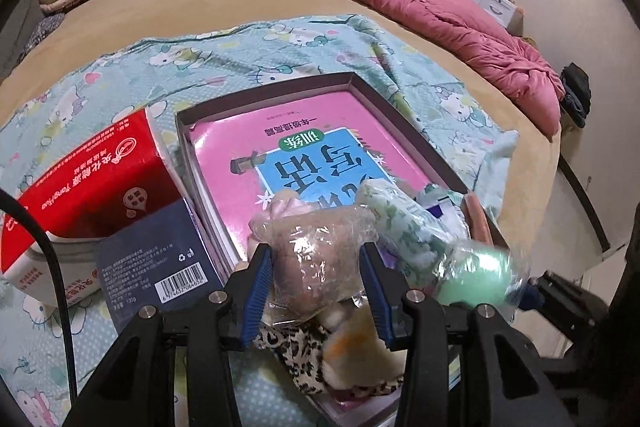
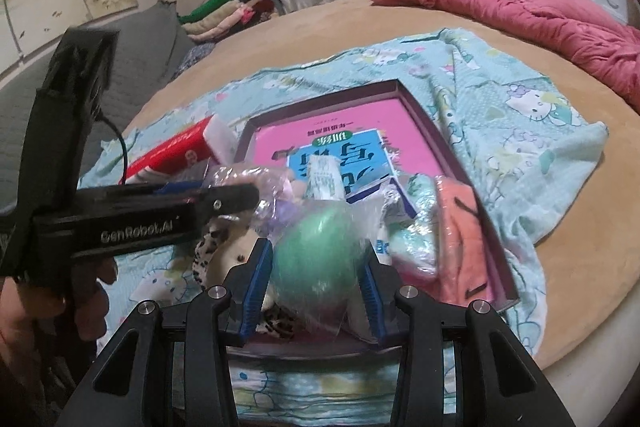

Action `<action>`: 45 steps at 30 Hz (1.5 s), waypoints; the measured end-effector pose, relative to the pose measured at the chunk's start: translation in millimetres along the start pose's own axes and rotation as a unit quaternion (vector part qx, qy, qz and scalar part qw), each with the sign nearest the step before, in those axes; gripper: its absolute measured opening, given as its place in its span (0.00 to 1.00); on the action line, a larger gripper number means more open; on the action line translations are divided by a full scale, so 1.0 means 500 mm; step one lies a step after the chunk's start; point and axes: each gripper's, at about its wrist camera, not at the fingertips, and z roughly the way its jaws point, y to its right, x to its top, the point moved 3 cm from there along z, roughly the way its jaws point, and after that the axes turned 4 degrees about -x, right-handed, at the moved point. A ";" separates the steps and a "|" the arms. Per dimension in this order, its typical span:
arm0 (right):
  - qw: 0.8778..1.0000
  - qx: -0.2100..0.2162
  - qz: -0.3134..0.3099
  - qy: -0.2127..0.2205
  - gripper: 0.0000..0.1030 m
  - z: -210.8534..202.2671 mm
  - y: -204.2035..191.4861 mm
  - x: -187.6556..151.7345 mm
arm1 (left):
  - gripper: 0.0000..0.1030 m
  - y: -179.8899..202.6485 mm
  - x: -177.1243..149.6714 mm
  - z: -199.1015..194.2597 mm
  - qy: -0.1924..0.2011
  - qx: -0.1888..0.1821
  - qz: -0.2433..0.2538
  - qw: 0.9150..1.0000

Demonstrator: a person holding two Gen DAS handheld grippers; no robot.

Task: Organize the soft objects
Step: 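Lower the bagged pink item into the tray with the left tool while the right tool places the green ball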

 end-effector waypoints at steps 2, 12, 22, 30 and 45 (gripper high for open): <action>1.000 -0.002 -0.002 -0.002 0.42 0.007 -0.001 -0.002 | 0.45 -0.003 0.001 0.004 0.000 0.002 -0.003 1.000; 1.000 -0.008 -0.012 0.022 0.43 0.013 -0.005 0.014 | 0.46 -0.004 0.003 0.006 0.005 -0.001 -0.007 1.000; 0.999 -0.012 -0.017 0.026 0.44 0.022 -0.005 0.015 | 0.47 -0.003 0.004 0.005 0.003 0.003 -0.002 1.000; 0.999 -0.015 -0.018 0.027 0.51 0.023 -0.004 0.016 | 0.47 -0.002 0.002 0.006 0.002 0.003 -0.004 1.000; 0.998 -0.027 -0.002 0.050 0.72 -0.008 0.010 0.016 | 0.56 0.002 0.001 -0.010 0.002 -0.001 0.001 1.000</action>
